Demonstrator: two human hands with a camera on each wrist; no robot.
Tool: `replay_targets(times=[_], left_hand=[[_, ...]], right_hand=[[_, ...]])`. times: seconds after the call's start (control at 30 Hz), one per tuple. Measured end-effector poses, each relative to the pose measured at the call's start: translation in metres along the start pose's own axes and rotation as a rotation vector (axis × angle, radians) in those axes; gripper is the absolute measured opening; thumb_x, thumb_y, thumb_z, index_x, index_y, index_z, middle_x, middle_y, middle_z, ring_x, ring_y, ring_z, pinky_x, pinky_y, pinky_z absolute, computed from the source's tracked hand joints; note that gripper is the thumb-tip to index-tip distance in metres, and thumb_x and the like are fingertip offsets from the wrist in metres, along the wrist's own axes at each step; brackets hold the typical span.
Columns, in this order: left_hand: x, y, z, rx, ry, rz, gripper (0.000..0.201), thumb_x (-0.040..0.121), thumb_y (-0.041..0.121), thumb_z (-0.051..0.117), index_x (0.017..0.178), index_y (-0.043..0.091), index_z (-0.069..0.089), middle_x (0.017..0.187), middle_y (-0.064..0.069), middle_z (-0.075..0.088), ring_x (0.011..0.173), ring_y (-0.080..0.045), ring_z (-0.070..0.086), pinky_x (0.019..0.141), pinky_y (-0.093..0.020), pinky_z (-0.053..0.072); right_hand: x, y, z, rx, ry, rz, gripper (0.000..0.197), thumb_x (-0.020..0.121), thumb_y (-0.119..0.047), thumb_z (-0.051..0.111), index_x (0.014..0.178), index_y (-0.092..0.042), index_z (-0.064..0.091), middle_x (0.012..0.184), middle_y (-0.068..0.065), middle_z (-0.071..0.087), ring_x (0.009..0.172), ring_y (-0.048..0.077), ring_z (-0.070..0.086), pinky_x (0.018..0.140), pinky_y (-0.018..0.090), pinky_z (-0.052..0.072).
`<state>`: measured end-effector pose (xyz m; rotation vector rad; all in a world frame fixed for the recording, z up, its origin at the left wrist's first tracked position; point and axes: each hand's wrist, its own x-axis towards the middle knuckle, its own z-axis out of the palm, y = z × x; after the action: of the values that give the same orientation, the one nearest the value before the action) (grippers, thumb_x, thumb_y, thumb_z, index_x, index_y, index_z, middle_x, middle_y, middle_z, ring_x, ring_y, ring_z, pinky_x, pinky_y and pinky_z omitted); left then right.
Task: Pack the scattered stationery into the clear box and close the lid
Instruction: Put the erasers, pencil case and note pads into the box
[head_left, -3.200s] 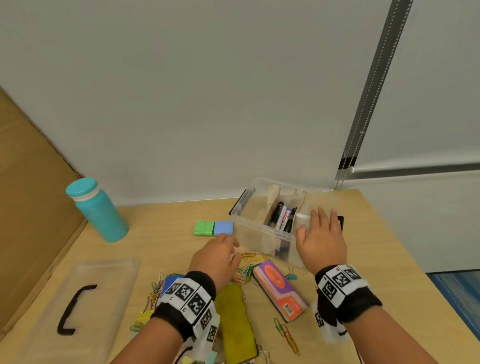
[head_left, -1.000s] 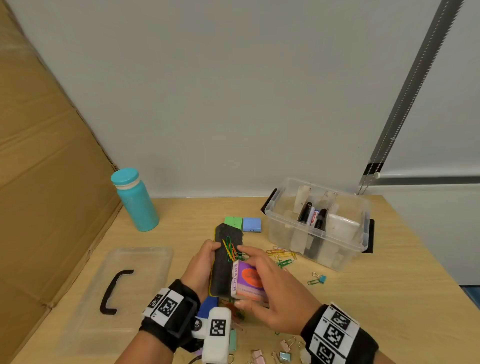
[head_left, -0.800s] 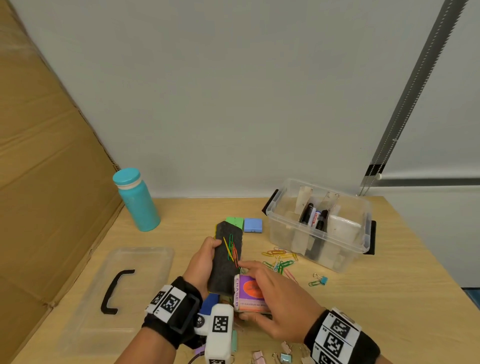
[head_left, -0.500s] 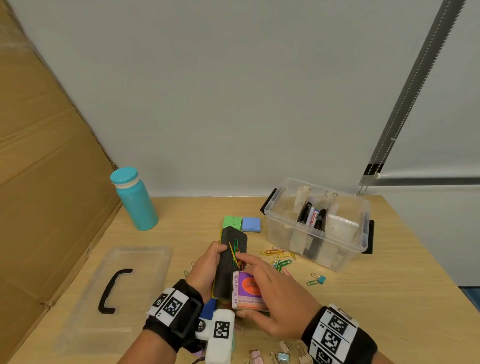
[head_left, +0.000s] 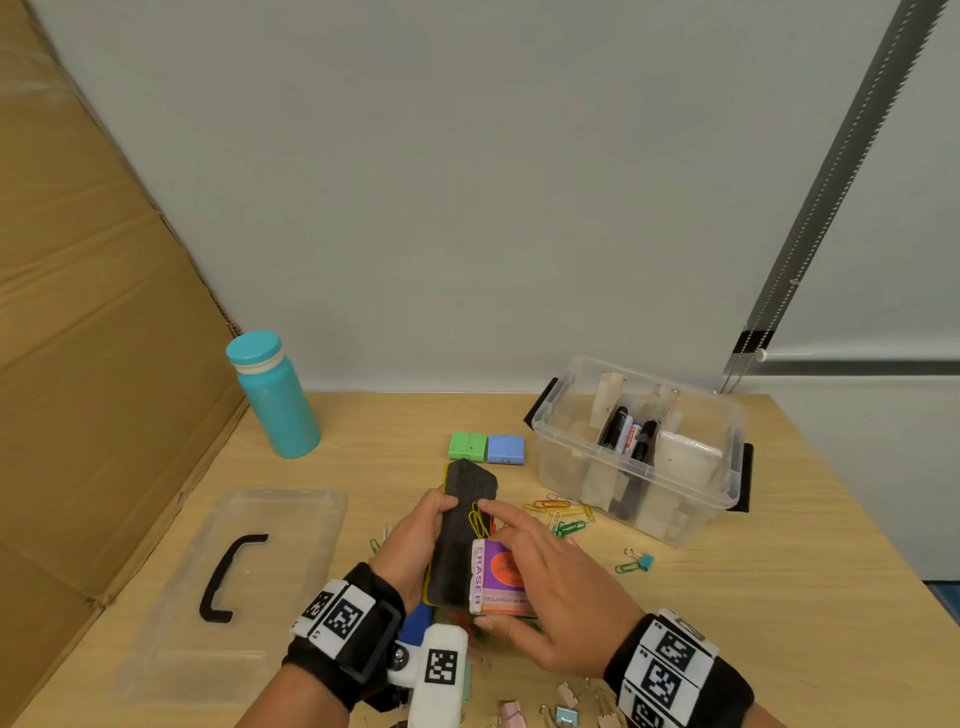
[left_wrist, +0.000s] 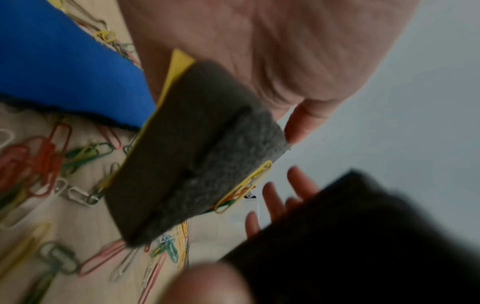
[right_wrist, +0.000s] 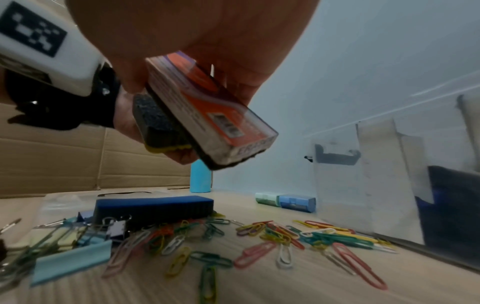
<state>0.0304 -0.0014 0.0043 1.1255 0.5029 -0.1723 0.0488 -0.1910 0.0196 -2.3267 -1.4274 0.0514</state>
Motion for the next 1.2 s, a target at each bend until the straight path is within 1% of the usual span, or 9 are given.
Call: replay_targets(times=[0.1, 0.2, 0.37, 0.5, 0.63, 0.8, 0.97, 1.1, 1.2], left_hand=[[-0.003, 0.003, 0.006, -0.008, -0.012, -0.003, 0.048, 0.095, 0.032, 0.035, 0.123, -0.001, 0.056, 0.104, -0.020, 0.063, 0.083, -0.026, 0.062, 0.079, -0.036, 0.048], [-0.003, 0.010, 0.002, -0.038, 0.037, 0.038, 0.049, 0.094, 0.030, 0.036, 0.130, 0.000, 0.050, 0.112, -0.023, 0.061, 0.095, -0.030, 0.058, 0.083, -0.038, 0.048], [-0.004, 0.016, -0.009, -0.057, 0.010, 0.051, 0.049, 0.095, 0.031, 0.032, 0.131, 0.002, 0.049, 0.107, -0.023, 0.062, 0.086, -0.027, 0.063, 0.077, -0.037, 0.051], [-0.004, 0.008, -0.003, -0.022, -0.014, 0.042, 0.048, 0.095, 0.030, 0.035, 0.129, 0.001, 0.051, 0.110, -0.023, 0.062, 0.091, -0.029, 0.060, 0.088, -0.040, 0.046], [-0.007, 0.007, 0.005, 0.042, -0.056, 0.040, 0.045, 0.096, 0.031, 0.033, 0.122, 0.005, 0.058, 0.100, -0.017, 0.067, 0.079, -0.023, 0.064, 0.075, -0.034, 0.052], [-0.009, 0.013, -0.002, 0.021, -0.001, 0.070, 0.043, 0.096, 0.027, 0.034, 0.126, 0.004, 0.054, 0.122, -0.023, 0.062, 0.101, -0.030, 0.057, 0.098, -0.044, 0.042], [-0.009, 0.014, -0.003, 0.003, 0.021, 0.098, 0.040, 0.096, 0.025, 0.034, 0.126, 0.009, 0.054, 0.106, -0.019, 0.063, 0.091, -0.028, 0.058, 0.085, -0.040, 0.046], [-0.007, 0.011, -0.001, 0.013, 0.026, 0.095, 0.040, 0.097, 0.027, 0.035, 0.127, 0.009, 0.053, 0.109, -0.019, 0.063, 0.094, -0.028, 0.059, 0.088, -0.040, 0.046], [-0.008, 0.011, 0.003, 0.012, 0.016, 0.098, 0.039, 0.097, 0.027, 0.035, 0.126, 0.009, 0.054, 0.105, -0.017, 0.065, 0.090, -0.026, 0.061, 0.085, -0.039, 0.048]], right_hand=[[0.004, -0.003, 0.004, -0.009, -0.026, -0.046, 0.064, 0.090, -0.062, 0.040, 0.135, -0.018, 0.030, 0.157, -0.005, 0.010, 0.143, 0.008, 0.013, 0.109, 0.020, 0.017], [0.000, 0.003, 0.007, -0.036, -0.047, -0.033, 0.065, 0.090, -0.065, 0.036, 0.134, -0.017, 0.029, 0.150, 0.000, 0.027, 0.134, 0.013, 0.031, 0.108, 0.025, 0.028], [-0.005, 0.009, 0.007, -0.070, -0.054, -0.029, 0.060, 0.090, -0.068, 0.036, 0.128, -0.022, 0.031, 0.124, -0.004, 0.045, 0.103, 0.010, 0.047, 0.086, 0.022, 0.039], [0.005, 0.004, 0.002, -0.044, 0.039, -0.048, 0.061, 0.089, -0.065, 0.039, 0.131, -0.021, 0.031, 0.152, -0.003, 0.027, 0.128, 0.009, 0.038, 0.099, 0.018, 0.029], [0.016, 0.000, 0.001, -0.041, 0.060, -0.100, 0.060, 0.090, -0.060, 0.042, 0.130, -0.016, 0.033, 0.157, 0.002, 0.018, 0.142, 0.012, 0.022, 0.108, 0.023, 0.025], [0.011, 0.007, 0.001, -0.088, 0.010, -0.103, 0.062, 0.090, -0.064, 0.031, 0.129, -0.017, 0.035, 0.152, 0.003, 0.029, 0.139, 0.013, 0.028, 0.105, 0.024, 0.031], [0.001, 0.007, 0.001, -0.197, -0.053, -0.113, 0.056, 0.090, -0.060, 0.037, 0.129, -0.019, 0.038, 0.146, 0.001, 0.039, 0.129, 0.012, 0.040, 0.094, 0.021, 0.032], [0.000, 0.006, -0.001, -0.120, -0.040, -0.105, 0.055, 0.089, -0.054, 0.041, 0.132, -0.020, 0.034, 0.158, -0.004, 0.016, 0.137, 0.010, 0.028, 0.098, 0.023, 0.021], [0.005, 0.003, 0.001, -0.054, -0.029, -0.117, 0.056, 0.089, -0.051, 0.044, 0.133, -0.018, 0.031, 0.159, -0.004, 0.008, 0.141, 0.010, 0.021, 0.104, 0.024, 0.028]])
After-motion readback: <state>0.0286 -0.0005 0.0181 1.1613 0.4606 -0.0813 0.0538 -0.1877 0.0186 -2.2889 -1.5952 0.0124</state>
